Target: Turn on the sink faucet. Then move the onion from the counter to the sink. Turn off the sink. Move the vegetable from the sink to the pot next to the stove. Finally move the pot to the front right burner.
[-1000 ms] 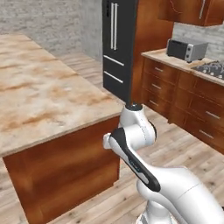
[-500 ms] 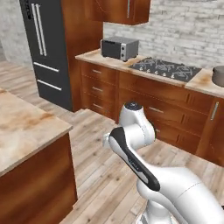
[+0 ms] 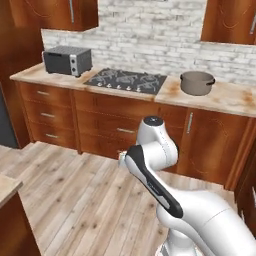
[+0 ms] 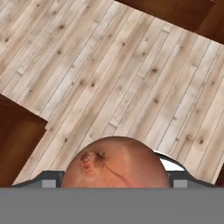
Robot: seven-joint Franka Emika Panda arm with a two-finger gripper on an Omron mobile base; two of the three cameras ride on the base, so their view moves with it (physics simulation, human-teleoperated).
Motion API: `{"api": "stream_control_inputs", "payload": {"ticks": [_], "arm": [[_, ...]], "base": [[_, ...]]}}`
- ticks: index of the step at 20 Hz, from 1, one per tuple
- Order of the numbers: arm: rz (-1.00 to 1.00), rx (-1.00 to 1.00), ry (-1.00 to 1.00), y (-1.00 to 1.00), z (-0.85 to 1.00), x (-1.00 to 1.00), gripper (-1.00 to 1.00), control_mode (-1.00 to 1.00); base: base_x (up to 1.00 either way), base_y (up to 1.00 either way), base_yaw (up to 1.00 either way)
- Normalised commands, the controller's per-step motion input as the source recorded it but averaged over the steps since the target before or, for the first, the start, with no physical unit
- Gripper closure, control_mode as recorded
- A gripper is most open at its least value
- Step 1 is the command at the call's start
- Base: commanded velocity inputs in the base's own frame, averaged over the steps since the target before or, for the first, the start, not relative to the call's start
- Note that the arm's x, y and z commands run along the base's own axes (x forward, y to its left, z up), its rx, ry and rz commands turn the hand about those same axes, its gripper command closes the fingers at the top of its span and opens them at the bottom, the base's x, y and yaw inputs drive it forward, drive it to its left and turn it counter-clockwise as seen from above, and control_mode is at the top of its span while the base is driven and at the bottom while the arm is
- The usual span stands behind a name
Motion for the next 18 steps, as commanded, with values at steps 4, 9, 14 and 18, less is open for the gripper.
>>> {"api": "stream_control_inputs", "payload": {"ticks": [4,9,14,18], "arm": [[0.0,0.0,0.0,0.0,0.0,0.0,1.0,1.0],[0.0,0.0,0.0,0.0,0.0,0.0,1.0,1.0],[0.0,0.0,0.0,0.0,0.0,0.0,1.0,1.0],[0.0,0.0,0.0,0.0,0.0,0.0,1.0,1.0]], "base": [[0.68,-0.14,-0.35],[0.82,0.17,-0.25],[0.71,0.33,-0.24],[0.55,0.31,-0.31]]}}
